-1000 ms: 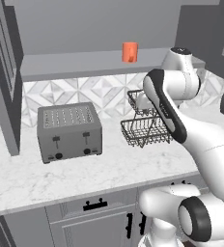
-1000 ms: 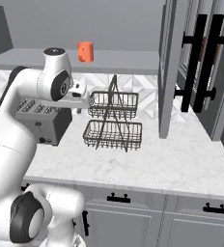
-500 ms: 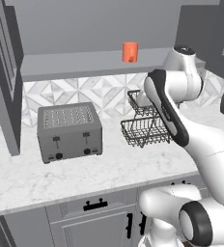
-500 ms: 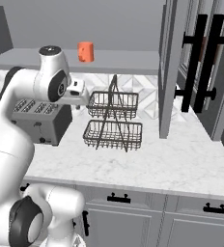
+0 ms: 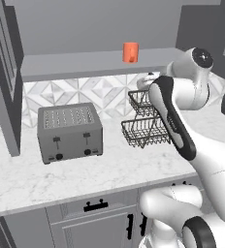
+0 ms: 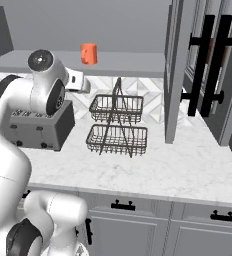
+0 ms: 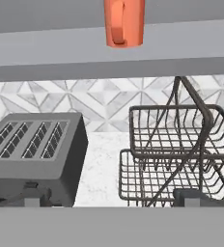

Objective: Gather all objects into one cabinet and sort the glasses and bowls to opposite sides.

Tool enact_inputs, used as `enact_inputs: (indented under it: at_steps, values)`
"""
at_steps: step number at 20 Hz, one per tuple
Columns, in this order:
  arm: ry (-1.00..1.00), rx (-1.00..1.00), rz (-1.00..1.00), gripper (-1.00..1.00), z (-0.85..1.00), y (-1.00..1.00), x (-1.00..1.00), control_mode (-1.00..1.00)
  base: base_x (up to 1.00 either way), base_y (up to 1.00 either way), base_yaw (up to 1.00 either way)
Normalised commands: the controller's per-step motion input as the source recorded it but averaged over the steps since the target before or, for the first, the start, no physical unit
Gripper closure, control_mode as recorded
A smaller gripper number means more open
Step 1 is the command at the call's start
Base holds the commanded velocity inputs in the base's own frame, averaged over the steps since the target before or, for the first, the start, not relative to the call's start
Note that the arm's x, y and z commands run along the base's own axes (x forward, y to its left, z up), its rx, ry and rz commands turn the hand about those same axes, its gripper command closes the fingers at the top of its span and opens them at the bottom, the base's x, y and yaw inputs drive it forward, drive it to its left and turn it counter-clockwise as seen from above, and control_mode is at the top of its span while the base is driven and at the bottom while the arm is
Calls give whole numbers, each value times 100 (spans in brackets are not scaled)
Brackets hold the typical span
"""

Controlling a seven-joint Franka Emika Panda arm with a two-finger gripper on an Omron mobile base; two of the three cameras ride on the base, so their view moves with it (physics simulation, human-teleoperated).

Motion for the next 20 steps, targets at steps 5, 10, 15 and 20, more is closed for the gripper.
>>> enact_inputs:
  at_steps: [5,10,15,20]
  values:
    - [-23,3,-6,-100,77,14,43,-100,0,0,0]
    - [-4,3,-8,-100,72,21,29,-100,0,0,0]
    - [-6,0,-6,-100,50,16,31,-100,0,0,0]
    - [0,0,-4,-100,18,-2,23,-100,0,0,0]
